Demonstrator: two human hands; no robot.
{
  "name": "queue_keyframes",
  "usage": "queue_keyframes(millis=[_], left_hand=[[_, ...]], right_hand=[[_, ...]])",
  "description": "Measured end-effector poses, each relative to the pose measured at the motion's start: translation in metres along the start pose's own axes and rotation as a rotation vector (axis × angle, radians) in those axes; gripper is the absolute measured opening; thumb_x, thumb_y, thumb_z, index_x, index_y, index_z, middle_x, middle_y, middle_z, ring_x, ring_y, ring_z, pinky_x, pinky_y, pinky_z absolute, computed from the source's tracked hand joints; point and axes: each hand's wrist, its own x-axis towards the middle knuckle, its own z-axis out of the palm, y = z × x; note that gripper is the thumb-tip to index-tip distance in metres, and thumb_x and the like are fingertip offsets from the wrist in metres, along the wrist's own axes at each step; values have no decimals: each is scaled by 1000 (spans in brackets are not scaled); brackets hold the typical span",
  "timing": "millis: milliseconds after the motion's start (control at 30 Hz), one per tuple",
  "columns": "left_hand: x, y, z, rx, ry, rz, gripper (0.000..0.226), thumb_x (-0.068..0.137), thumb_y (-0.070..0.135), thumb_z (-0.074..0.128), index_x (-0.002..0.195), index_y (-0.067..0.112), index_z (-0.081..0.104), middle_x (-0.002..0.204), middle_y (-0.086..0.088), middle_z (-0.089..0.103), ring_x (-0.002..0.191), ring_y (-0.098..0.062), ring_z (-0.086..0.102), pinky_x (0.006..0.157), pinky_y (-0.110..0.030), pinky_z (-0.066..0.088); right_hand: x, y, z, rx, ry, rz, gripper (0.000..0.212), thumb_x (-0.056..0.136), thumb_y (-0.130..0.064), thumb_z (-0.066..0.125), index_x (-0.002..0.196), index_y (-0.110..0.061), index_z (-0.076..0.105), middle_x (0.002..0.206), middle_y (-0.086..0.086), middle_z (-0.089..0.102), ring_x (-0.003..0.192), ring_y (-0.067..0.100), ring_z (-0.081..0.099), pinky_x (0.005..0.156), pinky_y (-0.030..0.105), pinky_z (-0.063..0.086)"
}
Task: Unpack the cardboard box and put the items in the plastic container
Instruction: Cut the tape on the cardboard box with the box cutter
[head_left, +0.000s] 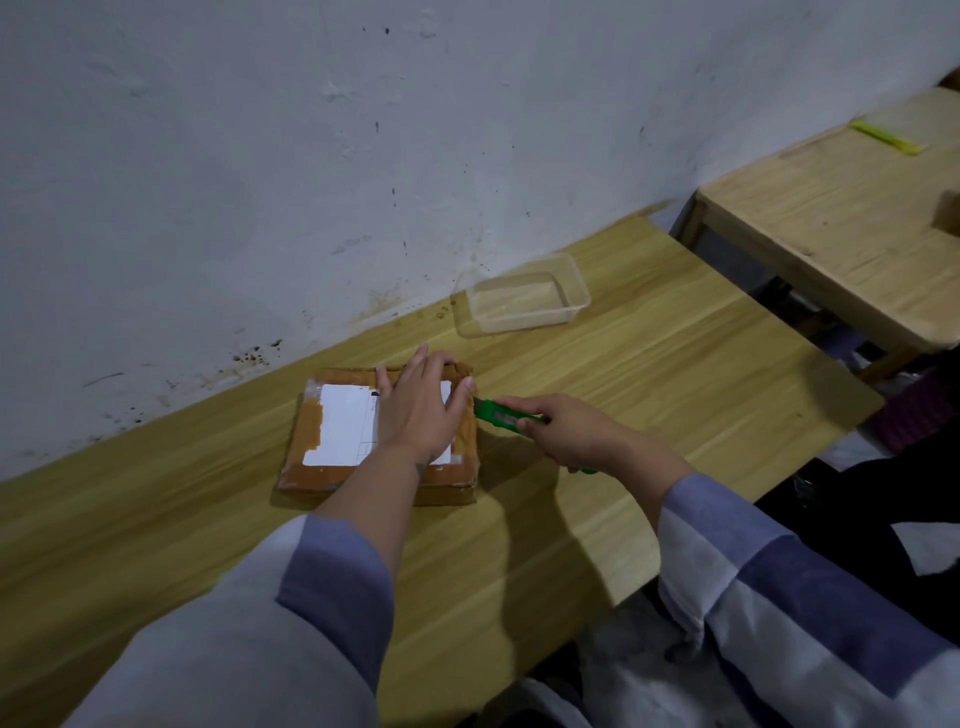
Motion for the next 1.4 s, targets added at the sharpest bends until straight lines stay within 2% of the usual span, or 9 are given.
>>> queue_keyframes(millis=[200,400,533,667,800,1000,1167,1333,1400], left_hand=[[-2,2,1,-10,-6,13,33,97,47,42,123,27,47,150,-2,39,147,-13,13,117,-49,-7],[-2,0,0,53,-28,42,50,99,48,34,145,29,35,154,5,32,148,-12,9,116,-52,-6],[-1,-1,3,144,-57,61,51,100,50,27,147,31,33,154,12,30,148,-10,5,114,-56,-8],[0,-1,1,182,-76,67,50,101,48,24,149,32,29,155,12,29,148,-11,3,113,-57,-8],[0,-3,3,175,-90,79,51,101,48,23,149,31,28,154,13,28,148,-10,0,113,-58,-9],[0,-3,3,167,-82,88,50,102,46,25,149,31,29,153,13,30,148,-11,1,114,-57,-8],[0,-2,3,185,-104,94,52,102,47,23,151,29,24,156,12,25,148,-12,-2,114,-57,-9],[0,-2,4,204,-112,85,51,102,44,20,151,29,20,157,10,21,148,-13,-4,115,-56,-7],[1,-3,4,211,-119,85,52,102,45,20,152,28,19,158,10,20,148,-13,-6,115,-57,-7]], right_hand=[[-12,5,3,116,-27,11,40,98,-21,42,132,-41,49,62,-4,49,50,14,42,45,27,37],[-13,7,17,105,73,-8,39,98,-20,43,132,-37,51,61,-19,42,48,5,42,40,17,35],[-20,11,13,201,23,23,40,98,-18,43,133,-36,49,60,-1,46,49,13,39,43,26,36],[-22,7,17,128,83,15,39,98,-20,44,132,-38,50,61,-10,46,49,13,43,44,27,39],[-30,12,16,199,8,53,39,98,-22,43,133,-39,49,61,-2,45,49,13,39,44,27,37],[-29,11,27,171,89,24,38,98,-21,43,132,-38,51,60,-10,48,48,11,43,42,26,37],[-38,15,22,270,13,44,39,99,-20,41,134,-35,48,56,0,41,45,11,36,42,25,35],[-34,13,28,239,79,37,38,98,-19,43,132,-35,51,58,-8,45,46,12,39,42,25,36],[-38,16,31,291,51,37,39,99,-19,43,134,-33,49,58,-4,42,46,11,37,41,24,35]])
